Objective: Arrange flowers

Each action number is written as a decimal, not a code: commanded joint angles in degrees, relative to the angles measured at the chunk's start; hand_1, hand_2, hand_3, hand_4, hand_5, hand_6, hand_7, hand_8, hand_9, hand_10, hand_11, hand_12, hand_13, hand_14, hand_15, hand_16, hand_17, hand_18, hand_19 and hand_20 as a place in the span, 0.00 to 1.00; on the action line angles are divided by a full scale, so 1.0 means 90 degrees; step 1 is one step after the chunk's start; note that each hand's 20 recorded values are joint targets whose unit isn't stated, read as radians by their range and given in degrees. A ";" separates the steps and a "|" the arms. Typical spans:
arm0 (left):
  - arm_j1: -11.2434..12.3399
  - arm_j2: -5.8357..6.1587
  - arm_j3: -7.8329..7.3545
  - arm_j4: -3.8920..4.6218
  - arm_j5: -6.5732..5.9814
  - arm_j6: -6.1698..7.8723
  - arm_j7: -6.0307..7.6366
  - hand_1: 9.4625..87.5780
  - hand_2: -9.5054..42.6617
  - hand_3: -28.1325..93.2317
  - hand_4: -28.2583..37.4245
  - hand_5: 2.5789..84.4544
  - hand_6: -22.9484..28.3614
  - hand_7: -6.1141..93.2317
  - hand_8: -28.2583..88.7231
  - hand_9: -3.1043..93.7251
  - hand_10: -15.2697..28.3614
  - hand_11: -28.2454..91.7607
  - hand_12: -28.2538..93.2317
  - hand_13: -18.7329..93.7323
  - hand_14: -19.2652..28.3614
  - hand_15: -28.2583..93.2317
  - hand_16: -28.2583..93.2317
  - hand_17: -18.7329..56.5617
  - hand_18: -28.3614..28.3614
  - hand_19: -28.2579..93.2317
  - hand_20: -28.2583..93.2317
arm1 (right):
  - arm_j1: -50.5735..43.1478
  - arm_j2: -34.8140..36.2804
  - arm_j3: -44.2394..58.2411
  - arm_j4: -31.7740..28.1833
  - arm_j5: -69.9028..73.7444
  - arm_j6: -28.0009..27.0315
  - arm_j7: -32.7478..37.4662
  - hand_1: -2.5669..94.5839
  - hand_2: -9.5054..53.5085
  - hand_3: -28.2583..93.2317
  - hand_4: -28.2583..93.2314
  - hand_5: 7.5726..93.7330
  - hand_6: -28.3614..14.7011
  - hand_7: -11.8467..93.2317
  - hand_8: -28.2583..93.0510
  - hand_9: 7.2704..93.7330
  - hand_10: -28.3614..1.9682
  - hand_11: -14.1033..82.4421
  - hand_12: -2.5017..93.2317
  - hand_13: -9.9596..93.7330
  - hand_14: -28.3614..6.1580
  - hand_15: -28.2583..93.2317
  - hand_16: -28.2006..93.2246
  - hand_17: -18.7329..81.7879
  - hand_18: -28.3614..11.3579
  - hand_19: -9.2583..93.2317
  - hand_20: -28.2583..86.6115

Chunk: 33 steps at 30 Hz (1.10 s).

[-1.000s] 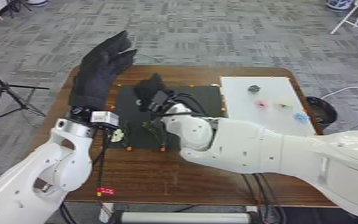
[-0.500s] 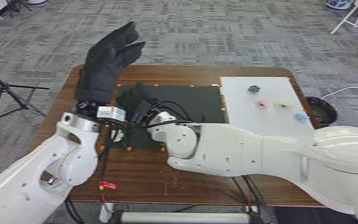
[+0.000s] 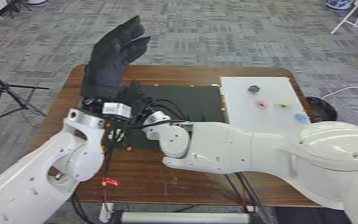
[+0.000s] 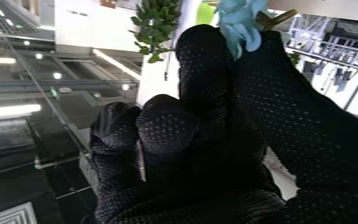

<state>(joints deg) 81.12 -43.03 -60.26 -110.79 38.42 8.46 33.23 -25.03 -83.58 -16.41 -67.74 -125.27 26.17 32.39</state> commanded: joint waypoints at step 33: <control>0.0356 -0.0089 -0.0390 -0.0163 -0.0030 -0.0085 0.0168 0.20 0.16 0.79 0.05 0.38 0.51 0.21 0.18 0.30 0.62 0.39 0.40 0.35 0.71 0.46 0.28 0.12 0.86 0.55 0.33 | -0.0032 0.0060 0.0136 -0.0246 -0.0087 -0.0769 0.0271 0.44 0.00 0.88 0.00 0.65 0.69 0.49 0.25 0.72 0.68 0.47 0.46 0.66 0.54 0.91 0.54 0.47 0.22 0.95 0.76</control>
<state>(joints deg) 85.31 -43.21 -64.34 -112.40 38.25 7.87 34.15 -25.36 -83.42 -15.69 -69.45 -125.34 19.69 34.71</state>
